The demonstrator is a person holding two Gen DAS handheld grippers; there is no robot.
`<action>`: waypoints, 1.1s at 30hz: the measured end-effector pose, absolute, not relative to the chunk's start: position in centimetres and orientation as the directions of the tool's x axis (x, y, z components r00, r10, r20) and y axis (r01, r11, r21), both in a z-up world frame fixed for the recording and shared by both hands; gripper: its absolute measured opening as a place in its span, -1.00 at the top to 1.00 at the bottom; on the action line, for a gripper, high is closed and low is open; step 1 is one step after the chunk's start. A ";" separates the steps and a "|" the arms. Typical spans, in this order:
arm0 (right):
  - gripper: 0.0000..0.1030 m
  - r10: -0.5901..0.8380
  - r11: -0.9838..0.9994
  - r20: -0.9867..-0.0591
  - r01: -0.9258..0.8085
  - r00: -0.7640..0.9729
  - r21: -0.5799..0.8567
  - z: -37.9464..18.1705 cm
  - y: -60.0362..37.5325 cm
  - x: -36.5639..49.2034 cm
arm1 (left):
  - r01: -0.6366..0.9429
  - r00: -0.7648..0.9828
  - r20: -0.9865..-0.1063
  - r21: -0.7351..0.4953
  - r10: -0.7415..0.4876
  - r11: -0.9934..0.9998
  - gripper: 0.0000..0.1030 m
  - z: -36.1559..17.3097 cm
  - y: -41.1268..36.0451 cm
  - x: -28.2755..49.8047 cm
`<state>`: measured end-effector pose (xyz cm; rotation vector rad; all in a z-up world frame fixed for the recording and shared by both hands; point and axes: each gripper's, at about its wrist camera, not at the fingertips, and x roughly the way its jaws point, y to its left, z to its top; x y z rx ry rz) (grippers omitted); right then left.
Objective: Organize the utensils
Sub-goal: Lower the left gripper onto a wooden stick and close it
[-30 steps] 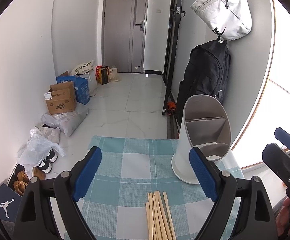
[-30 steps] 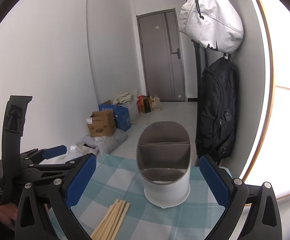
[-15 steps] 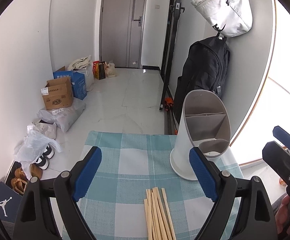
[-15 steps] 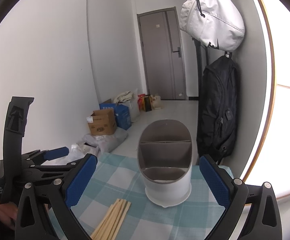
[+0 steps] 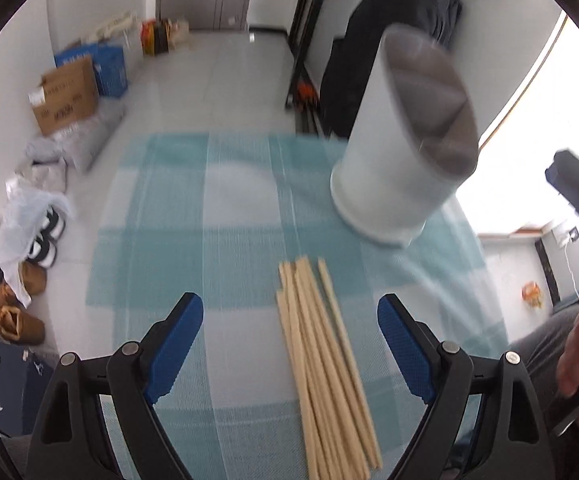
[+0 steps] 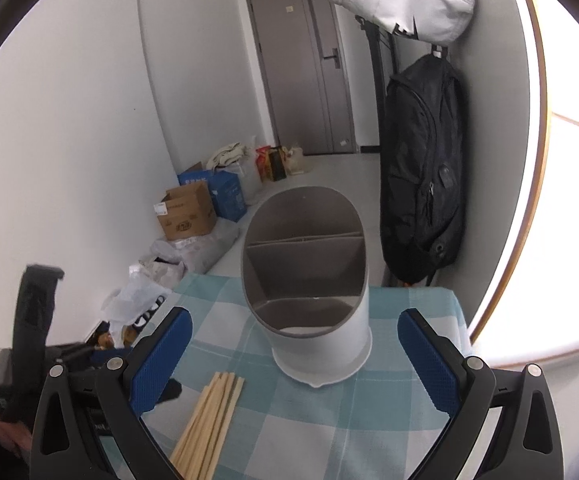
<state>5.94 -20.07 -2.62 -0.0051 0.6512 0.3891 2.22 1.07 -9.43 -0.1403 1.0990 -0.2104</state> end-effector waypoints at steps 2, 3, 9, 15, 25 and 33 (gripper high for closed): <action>-1.00 0.360 0.927 -0.607 -0.348 0.708 0.143 -2.8 -20.3 6.3 | 0.095 0.408 -0.885 -0.204 -0.225 0.974 -0.62 -10.5 1.1 2.1; -1.00 0.368 0.924 -0.616 -0.347 0.697 0.160 -2.9 -20.4 6.5 | 0.092 0.396 -0.892 -0.196 -0.216 0.976 -0.50 -10.9 1.1 2.1; -1.00 0.385 0.916 -0.662 -0.357 0.643 0.185 -3.5 -20.0 7.1 | 0.082 0.301 -0.924 -0.223 -0.237 0.971 -0.07 -12.8 1.2 3.0; -1.00 0.404 0.907 -0.675 -0.368 0.617 0.205 -3.8 -20.0 7.3 | 0.106 0.287 -0.928 -0.213 -0.235 0.971 0.48 -12.7 0.6 2.6; -1.00 0.418 0.900 -0.689 -0.373 0.592 0.225 -4.0 -19.7 7.6 | 0.077 0.299 -0.922 -0.236 -0.248 0.969 0.95 -12.5 1.4 2.4; -1.00 0.405 0.905 -0.700 -0.369 0.588 0.213 -4.3 -19.2 7.5 | 0.052 0.324 -0.929 -0.168 -0.176 0.984 0.93 -13.0 2.8 2.4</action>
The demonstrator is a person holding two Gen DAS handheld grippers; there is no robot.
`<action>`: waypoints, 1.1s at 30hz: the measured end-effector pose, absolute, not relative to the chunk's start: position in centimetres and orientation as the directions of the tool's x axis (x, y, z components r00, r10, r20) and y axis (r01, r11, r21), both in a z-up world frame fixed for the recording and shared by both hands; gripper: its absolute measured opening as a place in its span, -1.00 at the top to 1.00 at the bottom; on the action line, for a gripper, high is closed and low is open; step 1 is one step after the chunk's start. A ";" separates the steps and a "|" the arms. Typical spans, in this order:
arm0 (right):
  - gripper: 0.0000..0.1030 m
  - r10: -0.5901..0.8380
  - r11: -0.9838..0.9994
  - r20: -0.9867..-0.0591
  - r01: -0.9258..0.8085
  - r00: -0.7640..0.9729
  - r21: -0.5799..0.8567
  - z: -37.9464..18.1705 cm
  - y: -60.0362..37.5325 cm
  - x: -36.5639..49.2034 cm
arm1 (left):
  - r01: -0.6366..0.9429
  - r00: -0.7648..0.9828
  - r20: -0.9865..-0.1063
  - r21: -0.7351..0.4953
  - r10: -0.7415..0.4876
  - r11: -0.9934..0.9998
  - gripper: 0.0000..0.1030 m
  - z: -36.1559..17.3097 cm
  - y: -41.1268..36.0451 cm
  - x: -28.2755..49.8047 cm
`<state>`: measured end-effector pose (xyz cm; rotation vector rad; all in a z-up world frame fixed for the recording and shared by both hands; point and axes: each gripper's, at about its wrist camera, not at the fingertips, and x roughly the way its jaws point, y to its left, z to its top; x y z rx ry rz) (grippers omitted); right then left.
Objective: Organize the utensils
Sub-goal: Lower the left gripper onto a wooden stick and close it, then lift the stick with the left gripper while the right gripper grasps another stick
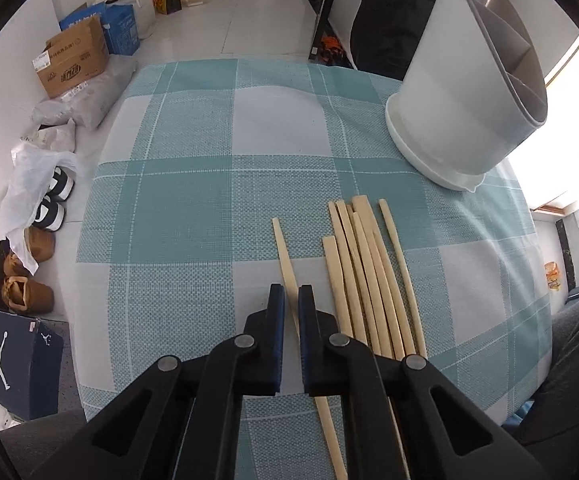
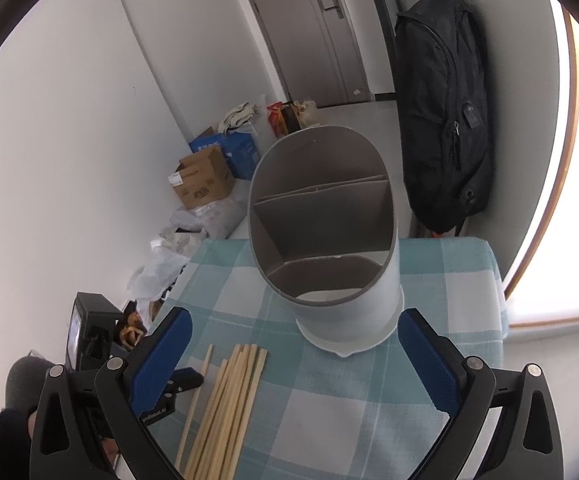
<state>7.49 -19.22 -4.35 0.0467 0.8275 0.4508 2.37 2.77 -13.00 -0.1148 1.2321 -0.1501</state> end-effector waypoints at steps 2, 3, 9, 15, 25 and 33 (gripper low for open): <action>-1.00 0.401 0.905 -0.700 -0.372 0.590 0.206 -4.3 -19.1 7.4 | 0.049 0.318 -0.936 -0.140 -0.149 0.989 0.81 -13.1 2.3 2.8; -1.00 0.400 0.905 -0.699 -0.374 0.593 0.201 -4.3 -19.0 7.3 | 0.049 0.307 -0.943 -0.121 -0.131 0.991 0.75 -13.2 2.0 3.1; -1.00 0.389 0.907 -0.679 -0.388 0.623 0.164 -3.6 -19.1 6.4 | 0.043 0.298 -0.948 -0.099 -0.107 0.994 0.60 -13.3 1.8 4.3; -1.00 0.408 0.901 -0.680 -0.391 0.610 0.190 -3.6 -19.7 5.9 | 0.052 0.314 -0.949 -0.022 -0.037 0.998 0.71 -13.6 0.9 5.0; -1.00 0.477 0.870 -0.741 -0.372 0.474 0.322 -6.1 -19.4 5.9 | 0.049 0.381 -0.916 -0.115 -0.125 0.992 1.00 -13.7 2.5 5.3; -0.11 0.471 0.860 -0.831 -0.363 0.295 0.358 -10.2 -16.1 6.2 | -0.041 0.561 -0.807 -0.252 -0.186 0.967 1.00 -9.6 6.1 4.1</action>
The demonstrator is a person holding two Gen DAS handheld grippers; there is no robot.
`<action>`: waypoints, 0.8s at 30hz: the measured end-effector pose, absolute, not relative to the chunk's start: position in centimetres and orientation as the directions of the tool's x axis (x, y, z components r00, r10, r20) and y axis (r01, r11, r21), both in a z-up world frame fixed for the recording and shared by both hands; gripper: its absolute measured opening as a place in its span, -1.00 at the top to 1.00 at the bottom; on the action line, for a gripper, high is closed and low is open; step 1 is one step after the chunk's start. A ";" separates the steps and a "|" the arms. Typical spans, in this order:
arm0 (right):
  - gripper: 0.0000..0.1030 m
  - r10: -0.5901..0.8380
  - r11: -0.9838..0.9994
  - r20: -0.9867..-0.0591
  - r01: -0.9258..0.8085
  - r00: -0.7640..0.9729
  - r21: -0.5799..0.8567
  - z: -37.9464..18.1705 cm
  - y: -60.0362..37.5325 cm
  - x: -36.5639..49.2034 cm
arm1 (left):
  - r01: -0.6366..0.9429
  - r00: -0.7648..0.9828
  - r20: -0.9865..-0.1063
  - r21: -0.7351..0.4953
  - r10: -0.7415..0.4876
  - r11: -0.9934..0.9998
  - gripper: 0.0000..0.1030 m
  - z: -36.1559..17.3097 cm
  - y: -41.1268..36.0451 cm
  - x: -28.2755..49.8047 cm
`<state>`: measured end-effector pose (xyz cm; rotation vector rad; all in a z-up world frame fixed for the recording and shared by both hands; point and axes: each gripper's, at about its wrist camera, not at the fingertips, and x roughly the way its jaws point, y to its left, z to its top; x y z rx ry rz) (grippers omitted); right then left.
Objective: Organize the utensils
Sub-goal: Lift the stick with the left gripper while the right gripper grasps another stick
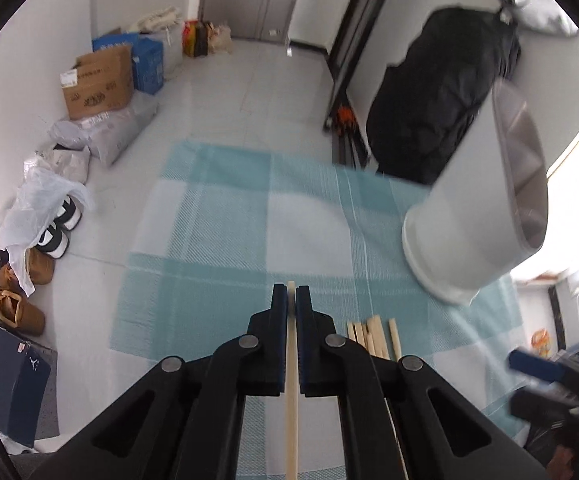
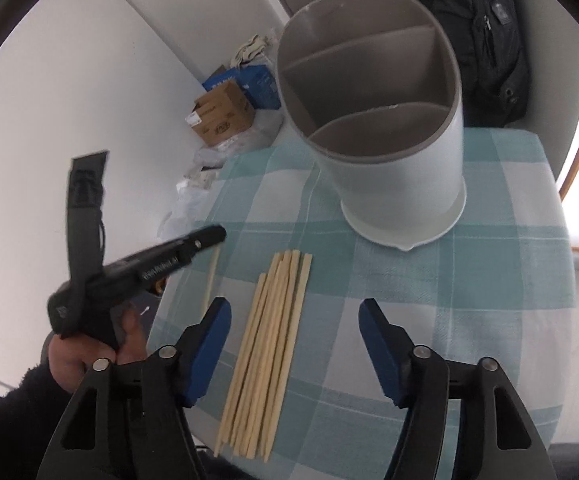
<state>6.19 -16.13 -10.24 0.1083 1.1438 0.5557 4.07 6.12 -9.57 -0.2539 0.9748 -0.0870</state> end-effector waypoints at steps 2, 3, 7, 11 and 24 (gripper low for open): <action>0.00 0.464 0.859 -0.844 -0.371 0.270 0.354 -10.7 -15.2 6.4 | -0.054 0.581 -0.785 -0.301 -0.215 0.952 1.00 -9.0 7.2 3.6; 0.07 0.461 0.857 -0.850 -0.378 0.255 0.351 -11.0 -14.5 6.5 | -0.067 0.589 -0.774 -0.334 -0.233 0.940 1.00 -8.8 7.9 3.3; 0.37 0.449 0.854 -0.868 -0.386 0.210 0.348 -12.1 -12.3 7.5 | -0.100 0.624 -0.734 -0.414 -0.267 0.905 1.00 -8.3 8.7 3.0; 0.39 0.462 0.832 -0.877 -0.406 0.134 0.377 -13.6 -9.5 8.8 | -0.102 0.665 -0.699 -0.437 -0.265 0.894 1.00 -7.7 9.6 3.0; 0.45 0.333 0.862 -0.943 -0.408 0.005 0.302 -17.2 -5.5 12.1 | -0.057 0.697 -0.651 -0.468 -0.301 0.882 1.00 -6.5 11.7 1.7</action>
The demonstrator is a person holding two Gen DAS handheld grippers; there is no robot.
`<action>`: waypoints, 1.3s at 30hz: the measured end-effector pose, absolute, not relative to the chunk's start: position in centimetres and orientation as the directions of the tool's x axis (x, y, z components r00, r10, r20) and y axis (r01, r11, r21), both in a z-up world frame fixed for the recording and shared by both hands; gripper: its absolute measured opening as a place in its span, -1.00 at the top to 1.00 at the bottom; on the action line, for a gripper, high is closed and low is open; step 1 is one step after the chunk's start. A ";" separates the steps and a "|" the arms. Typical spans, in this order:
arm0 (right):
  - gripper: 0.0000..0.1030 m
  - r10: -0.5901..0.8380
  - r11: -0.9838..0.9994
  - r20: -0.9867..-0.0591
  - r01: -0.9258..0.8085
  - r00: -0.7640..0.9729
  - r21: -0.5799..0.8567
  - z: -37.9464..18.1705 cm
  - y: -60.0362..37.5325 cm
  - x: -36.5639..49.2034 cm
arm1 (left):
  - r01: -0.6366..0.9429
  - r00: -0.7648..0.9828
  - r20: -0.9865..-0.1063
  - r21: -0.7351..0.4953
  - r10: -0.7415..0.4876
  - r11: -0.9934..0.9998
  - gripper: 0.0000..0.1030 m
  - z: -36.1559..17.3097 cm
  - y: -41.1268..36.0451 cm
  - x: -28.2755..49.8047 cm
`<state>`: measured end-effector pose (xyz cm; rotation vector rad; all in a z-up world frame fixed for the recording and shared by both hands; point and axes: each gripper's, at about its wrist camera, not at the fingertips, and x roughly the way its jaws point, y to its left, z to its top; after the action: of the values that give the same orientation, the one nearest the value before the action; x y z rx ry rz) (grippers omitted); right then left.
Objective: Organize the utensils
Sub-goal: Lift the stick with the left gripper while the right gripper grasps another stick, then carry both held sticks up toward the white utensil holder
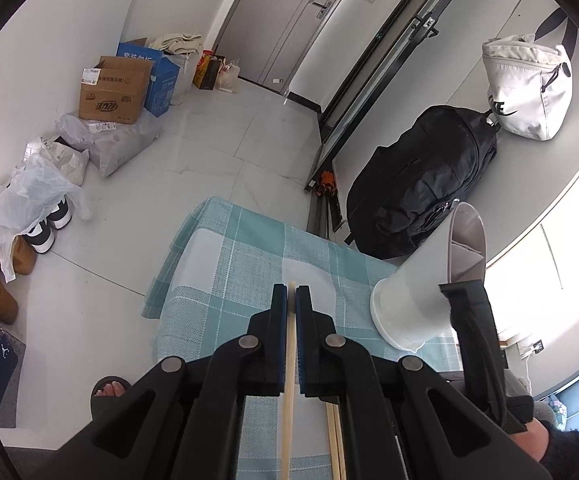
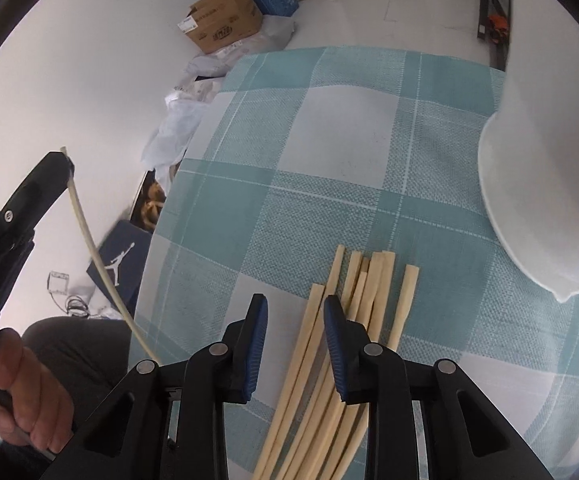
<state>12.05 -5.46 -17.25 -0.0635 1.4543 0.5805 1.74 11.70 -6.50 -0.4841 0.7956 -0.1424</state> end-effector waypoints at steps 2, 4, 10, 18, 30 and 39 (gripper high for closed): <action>0.45 0.320 0.864 -0.948 -0.413 0.010 0.287 -16.9 -5.3 11.7 | -0.058 0.697 -0.651 -0.469 -0.301 0.881 1.00 -6.5 11.8 1.7; 0.47 0.276 0.868 -0.961 -0.438 0.030 0.236 -16.9 -4.5 11.6 | -0.057 0.699 -0.648 -0.472 -0.302 0.880 1.00 -6.5 12.0 1.7; 0.45 0.279 0.849 -0.957 -0.487 0.080 0.207 -15.4 -4.1 10.6 | -0.060 0.701 -0.647 -0.474 -0.301 0.879 1.00 -6.4 12.2 1.5; 0.44 0.326 0.866 -0.945 -0.404 0.009 0.295 -16.6 -5.3 11.2 | -0.059 0.702 -0.649 -0.463 -0.293 0.885 1.00 -6.4 12.1 1.2; 0.55 0.147 0.856 -0.981 -0.512 0.122 0.065 -16.5 -2.2 9.7 | -0.062 0.703 -0.653 -0.452 -0.283 0.890 1.00 -6.3 11.9 1.2; 0.90 0.275 0.889 -0.937 -0.428 0.217 0.162 -14.9 -4.0 10.2 | -0.042 0.698 -0.666 -0.408 -0.265 0.912 1.00 -5.9 11.1 0.9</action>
<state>10.18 -4.02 -14.91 -0.1424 1.2618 0.4892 0.87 11.08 -5.87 -0.4145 0.7947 -0.1285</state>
